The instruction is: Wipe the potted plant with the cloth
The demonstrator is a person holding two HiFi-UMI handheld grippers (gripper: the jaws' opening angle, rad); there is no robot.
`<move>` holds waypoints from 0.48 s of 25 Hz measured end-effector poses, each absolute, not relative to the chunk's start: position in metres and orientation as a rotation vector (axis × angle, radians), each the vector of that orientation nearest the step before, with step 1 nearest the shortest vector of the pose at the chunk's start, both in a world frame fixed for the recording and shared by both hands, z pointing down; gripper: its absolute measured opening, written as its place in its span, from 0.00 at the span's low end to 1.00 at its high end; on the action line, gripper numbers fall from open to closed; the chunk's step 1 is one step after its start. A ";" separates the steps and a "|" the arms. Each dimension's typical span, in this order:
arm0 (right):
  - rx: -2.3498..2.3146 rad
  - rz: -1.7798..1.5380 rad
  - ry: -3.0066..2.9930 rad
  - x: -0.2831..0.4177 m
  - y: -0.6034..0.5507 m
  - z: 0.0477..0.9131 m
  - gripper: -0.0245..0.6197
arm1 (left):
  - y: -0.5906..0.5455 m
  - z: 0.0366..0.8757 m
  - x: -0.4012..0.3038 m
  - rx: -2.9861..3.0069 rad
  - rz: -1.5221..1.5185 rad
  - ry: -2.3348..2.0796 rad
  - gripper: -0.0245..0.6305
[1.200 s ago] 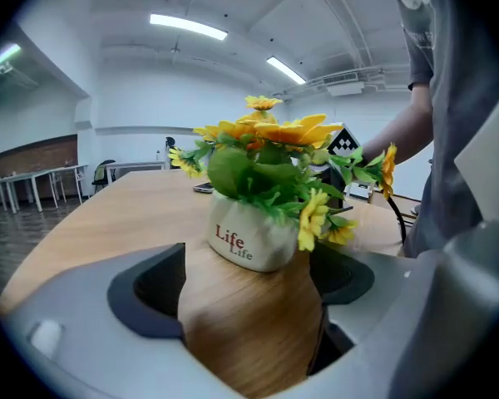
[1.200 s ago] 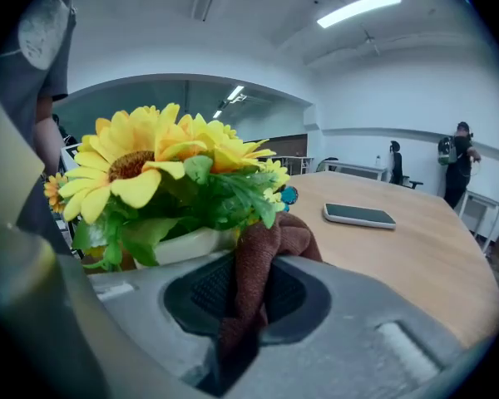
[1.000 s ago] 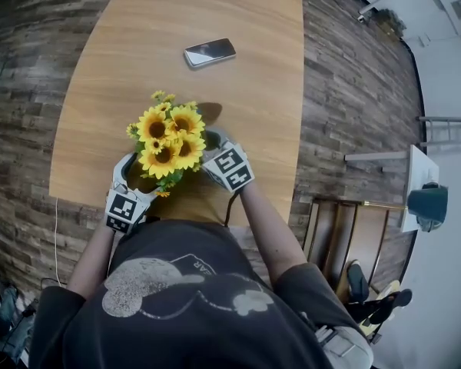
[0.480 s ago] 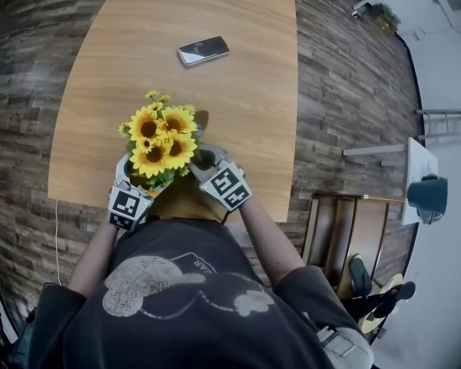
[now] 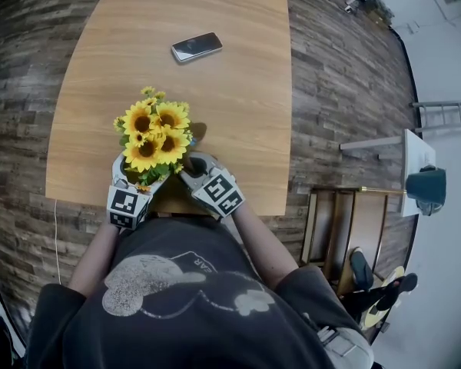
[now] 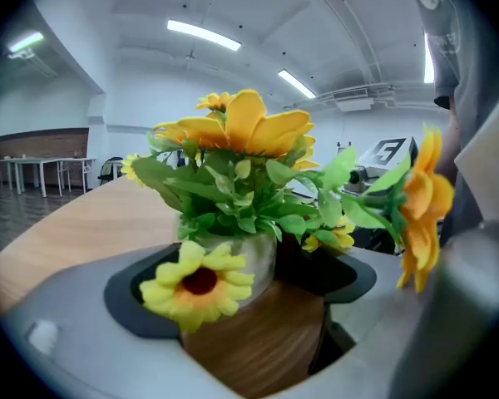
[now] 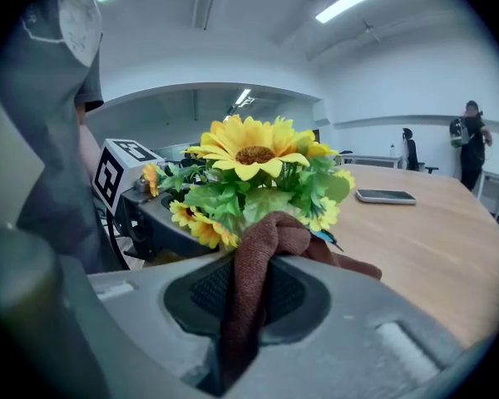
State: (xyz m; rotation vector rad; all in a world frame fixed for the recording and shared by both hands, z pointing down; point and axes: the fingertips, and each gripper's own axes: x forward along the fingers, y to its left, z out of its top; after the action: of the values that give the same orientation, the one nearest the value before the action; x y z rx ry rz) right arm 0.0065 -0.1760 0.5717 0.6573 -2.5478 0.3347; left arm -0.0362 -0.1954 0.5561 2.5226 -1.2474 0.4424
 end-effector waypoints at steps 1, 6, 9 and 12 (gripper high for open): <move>0.664 0.352 -2.555 0.006 -0.174 0.572 0.11 | -0.196 0.556 -0.036 2.521 0.449 -1.256 0.84; 0.745 0.405 -2.566 0.012 -0.174 0.570 0.11 | -0.203 0.563 -0.049 2.481 0.469 -1.361 0.71; 0.859 0.478 -2.565 0.031 -0.180 0.568 0.11 | -0.206 0.571 -0.055 2.469 0.444 -1.397 0.61; 0.983 0.544 -2.550 0.059 -0.187 0.567 0.11 | -0.206 0.571 -0.055 2.467 0.452 -1.403 0.61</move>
State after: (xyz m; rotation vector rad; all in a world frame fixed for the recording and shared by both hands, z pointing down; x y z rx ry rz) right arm 0.0586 -0.1871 0.5670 0.9827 -2.5498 0.5435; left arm -0.0546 -0.2065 0.5707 2.4675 -1.4028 0.4518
